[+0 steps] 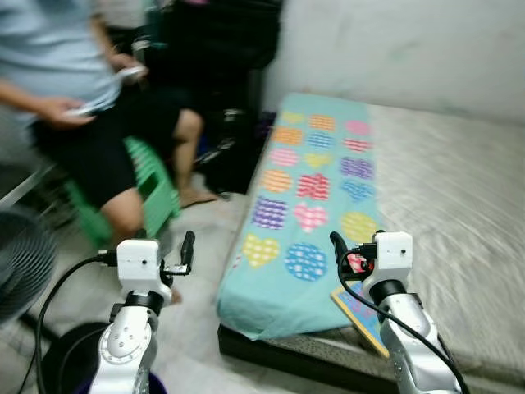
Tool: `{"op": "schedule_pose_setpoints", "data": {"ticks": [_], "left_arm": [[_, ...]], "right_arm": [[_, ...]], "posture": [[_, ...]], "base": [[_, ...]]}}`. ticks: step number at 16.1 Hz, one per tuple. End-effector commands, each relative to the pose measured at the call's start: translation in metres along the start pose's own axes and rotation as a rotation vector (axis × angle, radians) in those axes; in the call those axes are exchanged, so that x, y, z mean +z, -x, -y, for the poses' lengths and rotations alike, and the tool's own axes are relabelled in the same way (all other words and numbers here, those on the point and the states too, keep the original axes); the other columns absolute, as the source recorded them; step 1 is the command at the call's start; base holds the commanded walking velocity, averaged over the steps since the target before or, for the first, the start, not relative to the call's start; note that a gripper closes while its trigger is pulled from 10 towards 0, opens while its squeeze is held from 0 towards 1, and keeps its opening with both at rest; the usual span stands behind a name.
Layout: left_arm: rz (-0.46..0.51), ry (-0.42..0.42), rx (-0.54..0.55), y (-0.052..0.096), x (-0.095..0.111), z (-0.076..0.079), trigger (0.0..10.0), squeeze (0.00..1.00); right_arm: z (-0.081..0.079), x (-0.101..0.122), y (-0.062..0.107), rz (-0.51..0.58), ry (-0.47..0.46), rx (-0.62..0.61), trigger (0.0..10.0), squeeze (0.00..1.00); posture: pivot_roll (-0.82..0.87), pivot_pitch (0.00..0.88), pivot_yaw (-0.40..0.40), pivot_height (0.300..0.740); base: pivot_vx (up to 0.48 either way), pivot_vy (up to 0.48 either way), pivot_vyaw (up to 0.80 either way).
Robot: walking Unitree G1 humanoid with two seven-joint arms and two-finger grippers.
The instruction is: Clean up the room
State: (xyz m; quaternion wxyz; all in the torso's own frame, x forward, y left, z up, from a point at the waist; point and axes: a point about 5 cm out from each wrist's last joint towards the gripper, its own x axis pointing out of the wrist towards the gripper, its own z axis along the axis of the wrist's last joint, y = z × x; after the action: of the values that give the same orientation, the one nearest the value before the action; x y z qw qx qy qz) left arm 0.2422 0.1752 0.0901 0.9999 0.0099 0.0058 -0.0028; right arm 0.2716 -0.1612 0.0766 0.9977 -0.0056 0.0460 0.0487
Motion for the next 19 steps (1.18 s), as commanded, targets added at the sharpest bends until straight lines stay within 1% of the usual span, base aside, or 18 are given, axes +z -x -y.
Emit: {"op": "schedule_pose_setpoints", "data": {"ticks": [1,2,11,15,19], "left_arm": [[-0.002,-0.007,-0.001,0.0003,0.0007,-0.0003,10.0,0.00],[-0.002,-0.006,-0.002,0.0006,0.0007,0.0001,10.0,0.00],[-0.004,-0.007,-0.007,0.0013,0.0002,0.0009,10.0,0.00],[-0.006,-0.007,-0.012,0.0013,0.0001,0.0012,10.0,0.00],[-0.007,-0.009,-0.014,0.0014,0.0000,0.0017,10.0,0.00]], "right_arm": [[-0.0009,0.0038,-0.0017,0.014,0.006,0.005,10.0,0.00],[-0.0007,0.0037,-0.0014,0.014,0.005,0.005,10.0,0.00],[-0.0006,0.0030,-0.0009,0.010,0.010,0.007,10.0,0.00],[-0.0008,0.0025,-0.0008,0.008,0.007,0.005,10.0,0.00],[-0.0014,0.0021,-0.0009,0.008,-0.004,0.017,10.0,0.00]], "posture": [[-0.13,0.000,-0.003,0.740],[-0.13,0.000,-0.004,0.740],[-0.13,0.000,-0.005,0.740],[-0.13,0.000,-0.005,0.740],[-0.13,0.000,-0.005,0.740]], "base": [[0.000,-0.255,0.80],[0.000,-0.262,0.58],[0.000,-0.271,0.00],[0.000,-0.275,0.54],[0.000,-0.274,0.00]]}}
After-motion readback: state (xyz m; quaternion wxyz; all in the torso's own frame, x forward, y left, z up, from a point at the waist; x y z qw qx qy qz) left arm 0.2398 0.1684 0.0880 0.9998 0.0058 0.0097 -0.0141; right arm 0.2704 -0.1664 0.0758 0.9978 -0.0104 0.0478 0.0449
